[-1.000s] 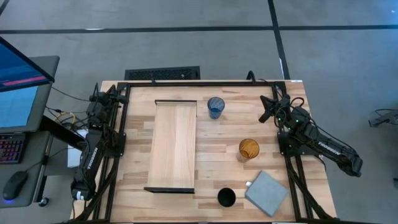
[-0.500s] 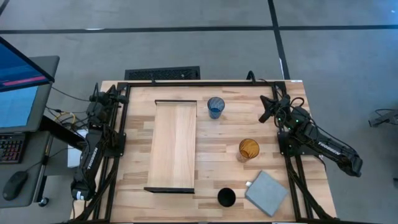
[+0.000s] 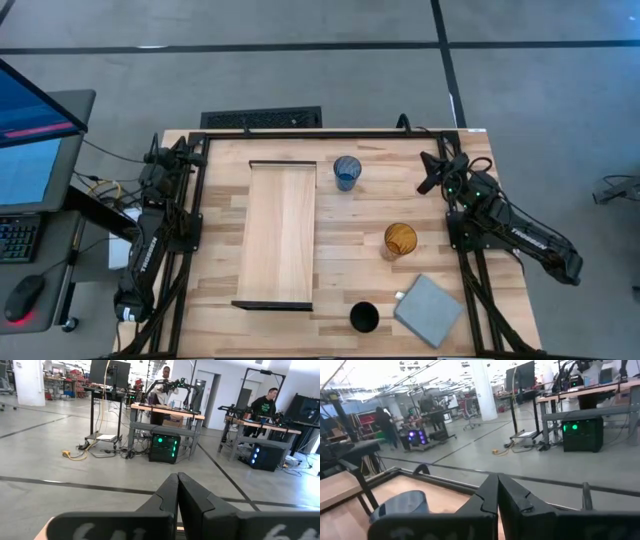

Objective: Stack small to large cups/mugs on shelf
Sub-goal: Put the brown cup on the shelf

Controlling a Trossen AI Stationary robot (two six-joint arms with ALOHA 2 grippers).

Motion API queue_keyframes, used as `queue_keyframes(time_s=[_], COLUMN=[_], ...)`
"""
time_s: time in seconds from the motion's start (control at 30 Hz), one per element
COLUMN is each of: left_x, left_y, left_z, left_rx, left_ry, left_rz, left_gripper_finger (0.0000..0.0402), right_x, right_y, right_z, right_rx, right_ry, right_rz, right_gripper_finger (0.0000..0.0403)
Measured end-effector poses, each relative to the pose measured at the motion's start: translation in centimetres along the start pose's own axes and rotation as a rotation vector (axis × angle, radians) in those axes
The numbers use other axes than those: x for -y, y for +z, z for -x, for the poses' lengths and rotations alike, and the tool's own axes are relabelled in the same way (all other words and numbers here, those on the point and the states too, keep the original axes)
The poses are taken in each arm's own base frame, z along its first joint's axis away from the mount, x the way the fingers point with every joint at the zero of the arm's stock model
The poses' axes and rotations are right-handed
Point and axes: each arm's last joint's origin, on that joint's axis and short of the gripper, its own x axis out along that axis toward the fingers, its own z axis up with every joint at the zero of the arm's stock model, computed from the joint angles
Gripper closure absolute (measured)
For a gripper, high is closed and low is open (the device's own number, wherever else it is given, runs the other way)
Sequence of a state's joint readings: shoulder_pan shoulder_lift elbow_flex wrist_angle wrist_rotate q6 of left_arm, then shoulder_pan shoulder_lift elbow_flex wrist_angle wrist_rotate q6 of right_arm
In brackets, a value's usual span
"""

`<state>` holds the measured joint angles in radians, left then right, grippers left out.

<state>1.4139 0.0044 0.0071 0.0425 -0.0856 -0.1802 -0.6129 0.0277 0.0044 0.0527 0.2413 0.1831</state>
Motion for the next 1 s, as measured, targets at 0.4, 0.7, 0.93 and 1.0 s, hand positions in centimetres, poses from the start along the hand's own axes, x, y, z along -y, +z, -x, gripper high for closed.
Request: queue_keyframes(time_s=[0.4,0.7,0.93,1.0], left_x=[0.0,0.0,0.0,0.0], left_y=[0.0,0.0,0.0,0.0], left_z=[0.0,0.0,0.0,0.0], left_rx=[0.000,0.000,-0.001,-0.001], left_ry=[0.000,0.000,0.000,0.000], left_rz=[0.000,0.000,0.000,0.000], left_gripper_finger=[0.0401,0.0401,0.0401,0.0401], right_x=[0.0,-1.3,-3.3,-4.0], right_y=[0.1,6.0,13.2,15.2], right_z=[0.0,1.2,0.9,0.2], right_rx=[0.009,0.113,-0.177,-0.247], right_ry=[-0.003,0.130,0.154,0.162], right_rz=[-0.030,0.085,0.212,0.196], right_gripper_finger=[0.0378,0.0379,0.0380,0.0380])
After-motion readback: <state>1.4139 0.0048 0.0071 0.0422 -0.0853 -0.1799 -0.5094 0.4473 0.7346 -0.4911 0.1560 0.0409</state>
